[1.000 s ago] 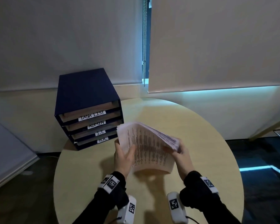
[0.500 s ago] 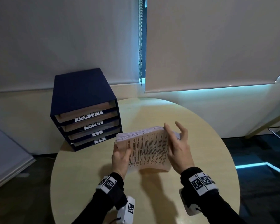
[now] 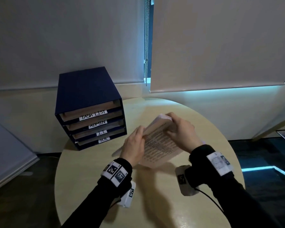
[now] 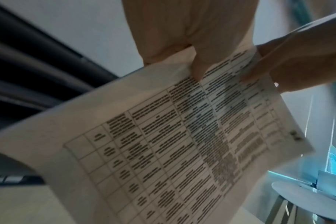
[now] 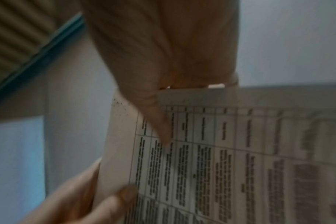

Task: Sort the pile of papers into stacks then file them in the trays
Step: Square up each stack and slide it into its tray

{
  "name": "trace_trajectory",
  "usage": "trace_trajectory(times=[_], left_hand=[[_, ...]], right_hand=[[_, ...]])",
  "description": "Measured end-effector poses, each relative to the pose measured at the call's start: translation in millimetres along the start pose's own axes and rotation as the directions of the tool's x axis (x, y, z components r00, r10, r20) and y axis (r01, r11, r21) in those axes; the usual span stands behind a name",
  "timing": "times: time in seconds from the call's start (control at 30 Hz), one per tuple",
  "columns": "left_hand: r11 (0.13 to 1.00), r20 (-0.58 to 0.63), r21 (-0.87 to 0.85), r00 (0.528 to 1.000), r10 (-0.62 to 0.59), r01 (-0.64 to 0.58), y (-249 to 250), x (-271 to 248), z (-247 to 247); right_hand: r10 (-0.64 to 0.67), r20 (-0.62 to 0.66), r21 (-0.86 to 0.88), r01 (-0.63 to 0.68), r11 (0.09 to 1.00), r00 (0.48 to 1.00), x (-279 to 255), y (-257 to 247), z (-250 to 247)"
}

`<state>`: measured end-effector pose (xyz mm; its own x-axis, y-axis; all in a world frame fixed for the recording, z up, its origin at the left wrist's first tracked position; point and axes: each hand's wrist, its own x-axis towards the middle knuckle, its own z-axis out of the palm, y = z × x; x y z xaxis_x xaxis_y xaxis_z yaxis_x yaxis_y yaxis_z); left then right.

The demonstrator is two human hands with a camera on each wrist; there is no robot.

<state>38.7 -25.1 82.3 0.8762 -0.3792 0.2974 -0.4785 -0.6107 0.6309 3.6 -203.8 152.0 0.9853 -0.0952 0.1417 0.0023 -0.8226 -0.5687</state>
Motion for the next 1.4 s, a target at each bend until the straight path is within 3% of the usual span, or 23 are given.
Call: trace_trajectory(times=[0.1,0.2,0.23,0.27,0.3,0.33,0.4,0.5,0.63,0.73,0.87,0.93,0.97,1.03,1.07,1.1,1.13,1.2,1.33,1.4], left_hand=[[0.984,-0.075,0.175,0.997,0.037,-0.023,0.0,3.8,-19.4],[0.934,-0.206,0.318,0.973,-0.101,0.164,-31.7,-0.9,-41.4],[0.946,-0.260,0.213,0.948,-0.187,0.245,-42.6,-3.8,-48.9],[0.956,-0.294,-0.017,0.913,-0.284,0.292,-48.9,-7.0,-53.8],[0.910,-0.278,-0.283,0.882,-0.381,0.304,-54.3,-10.1,-54.1],[0.818,-0.221,-0.489,0.864,-0.453,0.304,-55.9,-13.5,-52.3],[0.650,-0.105,-0.692,0.847,-0.521,0.314,-53.7,-21.0,-43.3],[0.534,-0.011,-0.762,0.818,-0.575,0.366,-47.2,-28.6,-21.8],[0.511,-0.095,-0.748,0.694,-0.714,0.424,-48.4,-20.6,-4.6],[0.503,-0.131,-0.758,0.658,-0.741,0.415,-54.5,-11.9,-1.9],[0.545,-0.177,-0.735,0.662,-0.729,0.403,-55.4,-10.8,0.6],[0.620,-0.238,-0.688,0.691,-0.683,0.376,-56.2,-9.6,-0.9],[0.724,-0.312,-0.588,0.724,-0.615,0.360,-57.3,-9.0,-2.2],[0.947,-0.440,-0.070,0.842,-0.311,0.313,-56.0,-6.2,-3.3],[0.941,-0.391,0.253,0.913,-0.113,0.224,-54.2,-4.2,0.0],[0.869,-0.228,0.486,0.973,0.023,0.093,-49.3,-1.4,3.1],[0.791,-0.034,0.611,0.997,0.070,-0.035,-40.0,0.5,3.7],[0.724,0.241,0.669,0.971,0.005,-0.169,-29.1,4.2,6.0],[0.748,0.180,0.654,0.984,-0.005,-0.116,-29.0,5.5,-12.7],[0.730,0.239,0.664,0.971,-0.005,-0.160,-34.7,4.5,-19.1]], right_hand=[[0.024,-0.082,0.403,0.011,0.915,0.996,2.5,16.1,3.6],[0.198,-0.109,0.683,-0.071,0.727,0.974,-11.5,48.2,19.5],[0.248,-0.085,0.746,-0.103,0.658,0.965,-17.7,58.0,26.1],[0.282,-0.052,0.788,-0.134,0.601,0.958,-23.7,65.9,32.9],[0.306,-0.012,0.817,-0.167,0.551,0.952,-29.0,71.9,40.3],[0.318,0.038,0.845,-0.201,0.496,0.947,-33.5,76.8,48.6],[0.350,0.133,0.879,-0.274,0.390,0.927,-40.4,84.1,68.9],[0.361,0.169,0.886,-0.302,0.352,0.917,-48.3,92.4,95.0],[0.313,0.245,0.889,-0.341,0.306,0.918,-49.2,96.6,97.3],[0.284,0.253,0.878,-0.343,0.335,0.925,-43.8,99.9,95.3],[0.318,0.239,0.829,-0.363,0.426,0.917,-37.1,102.2,97.1],[0.331,0.228,0.817,-0.365,0.447,0.916,-33.9,101.6,97.0],[0.333,0.223,0.814,-0.363,0.454,0.916,-32.4,101.0,96.9],[0.334,0.210,0.809,-0.355,0.469,0.919,-30.6,102.0,98.4],[0.335,0.206,0.808,-0.353,0.472,0.919,-30.2,102.7,99.5],[0.337,0.202,0.810,-0.350,0.471,0.920,-29.8,103.0,100.1],[0.336,0.201,0.812,-0.348,0.468,0.920,-29.3,104.1,101.0],[0.328,0.202,0.814,-0.344,0.467,0.923,-28.2,106.7,102.2],[0.312,0.214,0.821,-0.343,0.456,0.926,-25.3,109.8,101.5],[0.326,0.219,0.824,-0.354,0.443,0.920,-21.6,111.7,102.2]])
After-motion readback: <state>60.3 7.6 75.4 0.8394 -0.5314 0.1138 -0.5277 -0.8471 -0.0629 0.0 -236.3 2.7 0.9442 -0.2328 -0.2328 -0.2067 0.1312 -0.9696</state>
